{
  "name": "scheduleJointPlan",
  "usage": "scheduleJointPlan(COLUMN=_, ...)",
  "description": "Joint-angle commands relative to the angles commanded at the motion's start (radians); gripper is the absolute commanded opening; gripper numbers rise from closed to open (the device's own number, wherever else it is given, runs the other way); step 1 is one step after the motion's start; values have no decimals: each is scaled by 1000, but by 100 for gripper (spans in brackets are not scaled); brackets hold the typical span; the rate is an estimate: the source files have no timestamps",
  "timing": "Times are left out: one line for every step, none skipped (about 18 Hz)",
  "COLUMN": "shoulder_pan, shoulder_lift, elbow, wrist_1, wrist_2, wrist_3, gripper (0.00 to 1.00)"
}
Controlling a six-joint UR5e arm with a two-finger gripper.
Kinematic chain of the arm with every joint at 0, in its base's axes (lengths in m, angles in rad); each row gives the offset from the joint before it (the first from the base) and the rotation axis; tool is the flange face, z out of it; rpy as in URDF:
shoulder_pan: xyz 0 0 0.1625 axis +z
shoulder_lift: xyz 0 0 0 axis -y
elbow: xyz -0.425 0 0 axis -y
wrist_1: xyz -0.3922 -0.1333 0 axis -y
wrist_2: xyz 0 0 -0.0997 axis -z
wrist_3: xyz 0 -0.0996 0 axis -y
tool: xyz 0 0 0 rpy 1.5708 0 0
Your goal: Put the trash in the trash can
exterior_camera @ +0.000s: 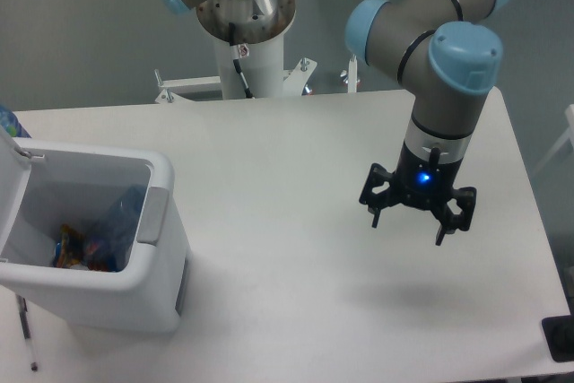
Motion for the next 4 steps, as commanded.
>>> scheduleJointPlan(shoulder_pan=-12, shoulder_lift=-2, elbow=2, wrist_1=-14, wrist_2=29, wrist_3=38, gripper=100)
scheduleJointPlan(shoulder_pan=-15, shoulder_lift=-2, elbow=2, wrist_1=-24, wrist_2=54, wrist_3=65, gripper=100)
scheduleJointPlan(shoulder_pan=-17, shoulder_lift=-2, elbow=2, wrist_1=-31, wrist_2=68, wrist_3=75, gripper=100)
scheduleJointPlan(shoulder_pan=-17, shoulder_lift=-2, elbow=0, wrist_1=-31, wrist_2=68, wrist_3=76, gripper=100)
